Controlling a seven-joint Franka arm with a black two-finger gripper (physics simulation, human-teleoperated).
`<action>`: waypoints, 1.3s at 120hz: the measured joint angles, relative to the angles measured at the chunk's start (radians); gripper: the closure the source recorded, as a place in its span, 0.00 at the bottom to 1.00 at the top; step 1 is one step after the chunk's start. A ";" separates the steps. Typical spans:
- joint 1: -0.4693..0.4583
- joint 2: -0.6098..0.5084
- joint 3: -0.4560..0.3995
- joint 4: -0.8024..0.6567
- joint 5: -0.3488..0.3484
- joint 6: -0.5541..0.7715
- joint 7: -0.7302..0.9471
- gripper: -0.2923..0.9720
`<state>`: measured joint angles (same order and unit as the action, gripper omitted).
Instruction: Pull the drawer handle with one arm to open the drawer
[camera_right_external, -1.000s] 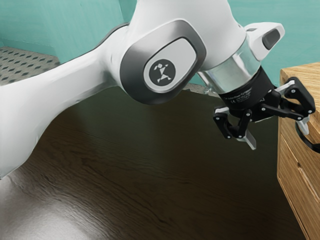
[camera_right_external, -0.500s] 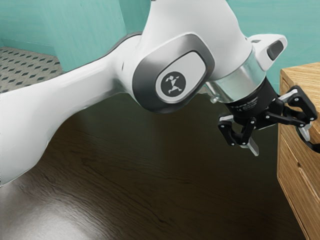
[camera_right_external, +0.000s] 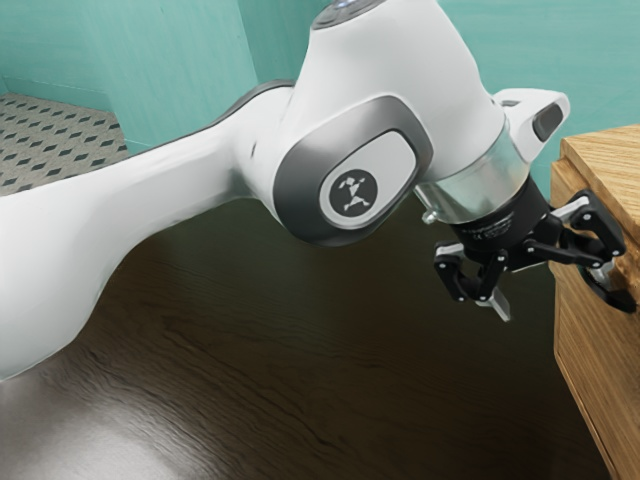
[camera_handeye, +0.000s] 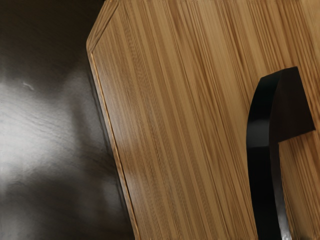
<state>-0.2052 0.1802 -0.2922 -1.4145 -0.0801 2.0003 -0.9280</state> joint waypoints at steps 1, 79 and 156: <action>0.000 -0.002 0.000 -0.001 0.002 0.000 0.000 0.23; 0.011 -0.122 0.049 -0.110 0.028 -0.001 -0.010 0.23; 0.031 -0.194 0.036 -0.215 0.038 0.006 -0.015 0.23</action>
<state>-0.1741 -0.0136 -0.2564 -1.6291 -0.0418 2.0067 -0.9431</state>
